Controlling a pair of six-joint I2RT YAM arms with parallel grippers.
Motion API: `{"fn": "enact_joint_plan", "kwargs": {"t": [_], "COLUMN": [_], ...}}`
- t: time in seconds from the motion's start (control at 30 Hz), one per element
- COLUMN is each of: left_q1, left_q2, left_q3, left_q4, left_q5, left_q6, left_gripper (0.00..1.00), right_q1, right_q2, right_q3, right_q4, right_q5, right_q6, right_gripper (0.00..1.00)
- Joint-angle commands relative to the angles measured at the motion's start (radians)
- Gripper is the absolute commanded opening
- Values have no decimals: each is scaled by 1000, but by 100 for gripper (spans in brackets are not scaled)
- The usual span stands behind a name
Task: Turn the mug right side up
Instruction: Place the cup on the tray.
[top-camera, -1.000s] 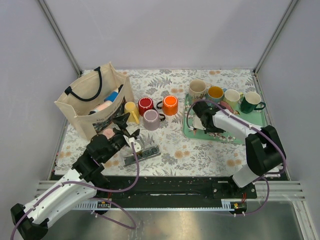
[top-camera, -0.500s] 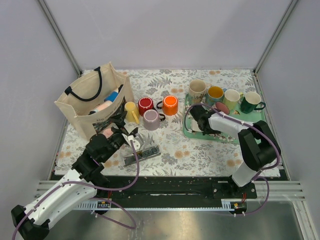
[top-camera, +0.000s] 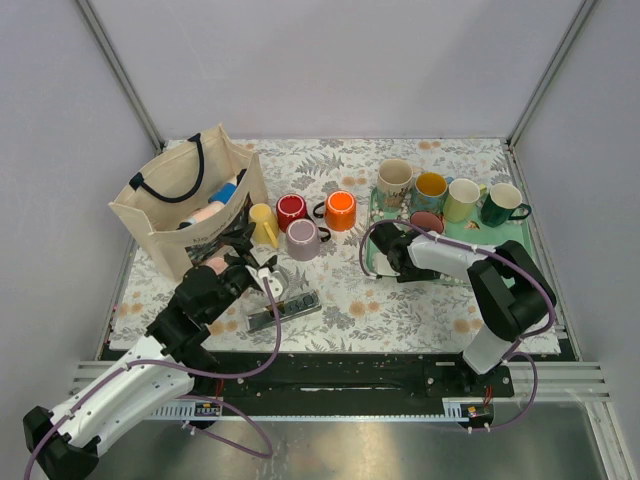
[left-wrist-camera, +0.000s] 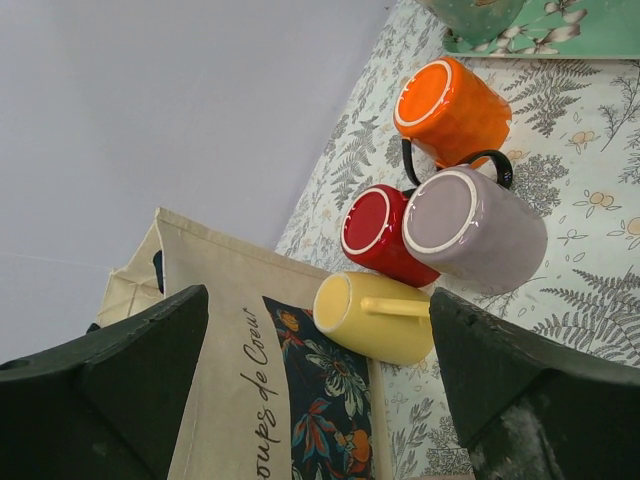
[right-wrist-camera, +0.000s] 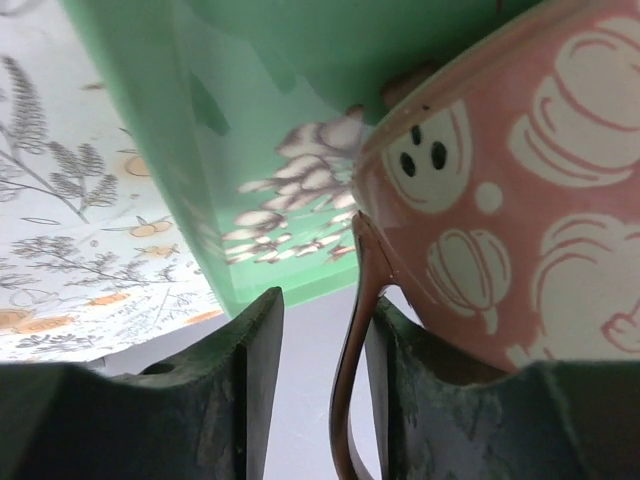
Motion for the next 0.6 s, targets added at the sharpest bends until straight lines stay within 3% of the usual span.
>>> {"fn": "enact_joint_plan", "kwargs": {"t": [0.0, 0.3, 0.43, 0.57], "left_q1": [3, 4, 4, 3], "left_q2": [12, 26, 29, 26], "left_q3": [35, 38, 42, 32], "left_q4": [54, 57, 57, 75], "left_q5": [-11, -14, -11, -8], "left_q6": [-28, -27, -24, -19], "left_gripper": [96, 95, 96, 96], "right_q1": [12, 24, 89, 124], "right_q2": [-69, -169, -88, -52], "right_q3": [24, 6, -27, 30], "right_q4": [-27, -1, 22, -13], "right_q5": [-119, -328, -107, -74], "right_q6": [2, -15, -49, -44], "right_gripper": [47, 54, 65, 68]}}
